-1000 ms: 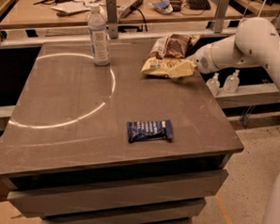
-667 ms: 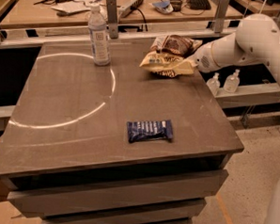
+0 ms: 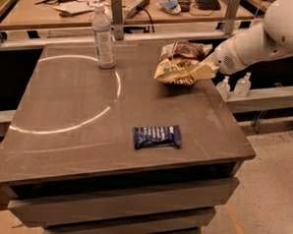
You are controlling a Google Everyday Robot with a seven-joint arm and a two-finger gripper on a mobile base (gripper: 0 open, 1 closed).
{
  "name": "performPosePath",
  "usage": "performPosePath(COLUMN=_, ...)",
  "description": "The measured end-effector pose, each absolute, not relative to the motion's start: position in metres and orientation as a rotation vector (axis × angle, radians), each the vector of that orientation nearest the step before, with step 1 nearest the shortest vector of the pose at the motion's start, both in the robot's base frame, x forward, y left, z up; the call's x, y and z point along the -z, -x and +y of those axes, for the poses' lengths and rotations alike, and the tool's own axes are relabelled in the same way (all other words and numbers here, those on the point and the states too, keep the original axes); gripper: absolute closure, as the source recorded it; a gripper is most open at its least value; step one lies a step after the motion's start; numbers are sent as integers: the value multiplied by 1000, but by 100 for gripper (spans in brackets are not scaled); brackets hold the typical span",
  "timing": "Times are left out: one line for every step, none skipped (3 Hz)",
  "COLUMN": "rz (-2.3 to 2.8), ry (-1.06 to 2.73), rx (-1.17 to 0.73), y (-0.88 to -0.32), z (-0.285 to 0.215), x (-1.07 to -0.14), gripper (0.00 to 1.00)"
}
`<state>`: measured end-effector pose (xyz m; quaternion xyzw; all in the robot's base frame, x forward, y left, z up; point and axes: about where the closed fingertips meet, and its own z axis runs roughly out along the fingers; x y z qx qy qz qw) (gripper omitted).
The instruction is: Move brown chip bag near rxbar blueberry
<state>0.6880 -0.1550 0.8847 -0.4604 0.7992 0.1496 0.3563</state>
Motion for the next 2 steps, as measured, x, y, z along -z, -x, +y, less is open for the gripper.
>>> performPosePath(rz=2065, ry=1285, rx=-324, y=-654, z=-157, x=-892, gripper=100)
performPosePath(rz=1998, ry=1413, rx=-344, y=-609, z=-149, x=-896, gripper=100)
